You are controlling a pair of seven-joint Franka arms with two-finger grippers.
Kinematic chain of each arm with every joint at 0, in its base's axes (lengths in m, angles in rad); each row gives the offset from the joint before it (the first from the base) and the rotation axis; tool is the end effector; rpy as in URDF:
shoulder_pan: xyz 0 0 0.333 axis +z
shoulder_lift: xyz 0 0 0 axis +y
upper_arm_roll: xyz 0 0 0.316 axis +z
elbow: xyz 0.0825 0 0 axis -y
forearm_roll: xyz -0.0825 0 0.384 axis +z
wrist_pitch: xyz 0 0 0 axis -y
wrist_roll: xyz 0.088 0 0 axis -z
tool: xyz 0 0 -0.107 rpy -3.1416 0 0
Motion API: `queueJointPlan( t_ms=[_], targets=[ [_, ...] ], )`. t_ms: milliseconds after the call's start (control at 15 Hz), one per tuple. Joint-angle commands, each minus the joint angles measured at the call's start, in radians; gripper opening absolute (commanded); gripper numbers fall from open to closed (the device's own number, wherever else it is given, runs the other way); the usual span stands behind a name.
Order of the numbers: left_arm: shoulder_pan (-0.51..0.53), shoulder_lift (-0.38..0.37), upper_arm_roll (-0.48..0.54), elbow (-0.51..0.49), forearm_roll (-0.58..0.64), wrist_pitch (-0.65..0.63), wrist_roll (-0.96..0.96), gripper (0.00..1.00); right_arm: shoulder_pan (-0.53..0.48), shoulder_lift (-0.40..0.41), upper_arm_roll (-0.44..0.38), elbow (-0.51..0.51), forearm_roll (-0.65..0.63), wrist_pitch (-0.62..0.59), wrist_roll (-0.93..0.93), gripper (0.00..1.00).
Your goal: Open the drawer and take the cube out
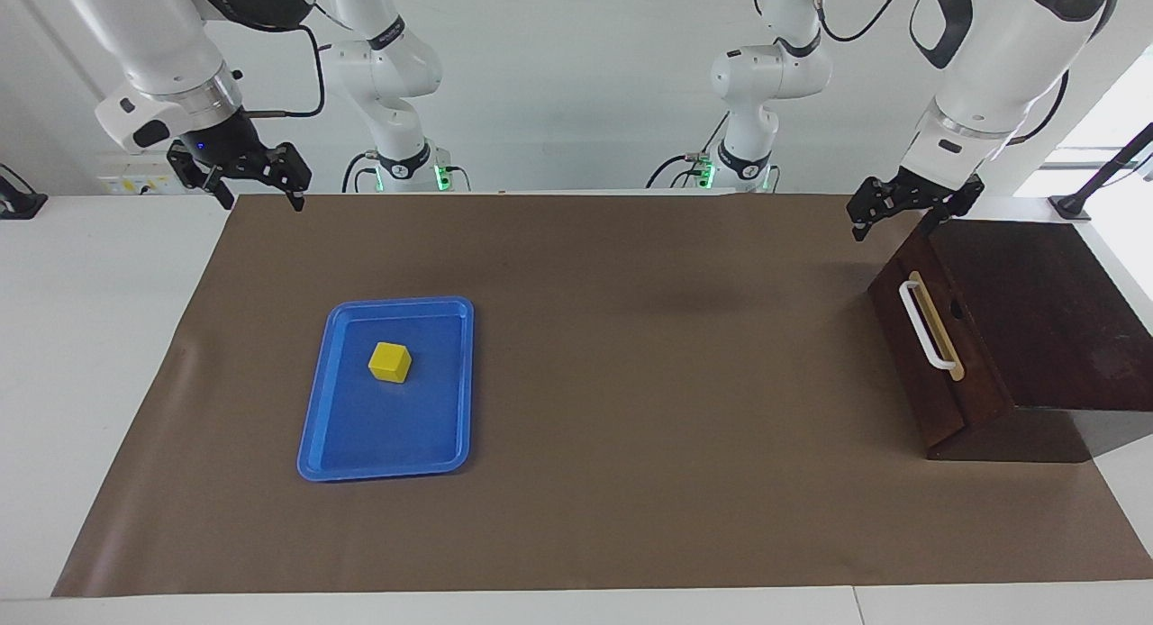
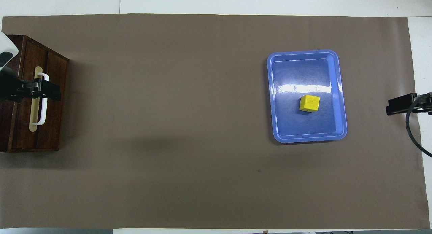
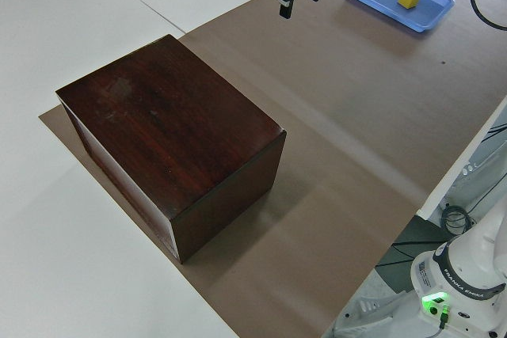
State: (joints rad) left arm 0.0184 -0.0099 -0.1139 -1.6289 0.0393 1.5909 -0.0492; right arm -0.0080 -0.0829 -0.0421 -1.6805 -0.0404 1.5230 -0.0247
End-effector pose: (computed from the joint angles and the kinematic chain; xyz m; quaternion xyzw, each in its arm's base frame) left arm 0.5497 -0.0488 0.6043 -0.9994 0.0238 0.0126 0.0212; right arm 0.5210 -0.0315 0.6137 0.9991 -0.0128 -0.0380 0.0171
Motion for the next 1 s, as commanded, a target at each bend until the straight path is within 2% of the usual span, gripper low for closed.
queueJointPlan(
  t_ms=[0,267,933],
  targets=[
    [0.003,-0.005,0.005,0.012,-0.012,-0.026,0.009,1.00,-0.009,-0.003,0.010,-0.013,-0.006,0.013,0.020,1.00],
    [0.003,-0.005,0.005,0.012,-0.016,-0.035,0.006,1.00,-0.004,-0.005,0.011,-0.004,0.042,0.008,0.016,1.00],
    [0.003,-0.007,0.003,0.011,-0.019,-0.046,0.005,1.00,-0.001,-0.008,0.013,-0.008,0.046,0.013,0.016,1.00]
  ],
)
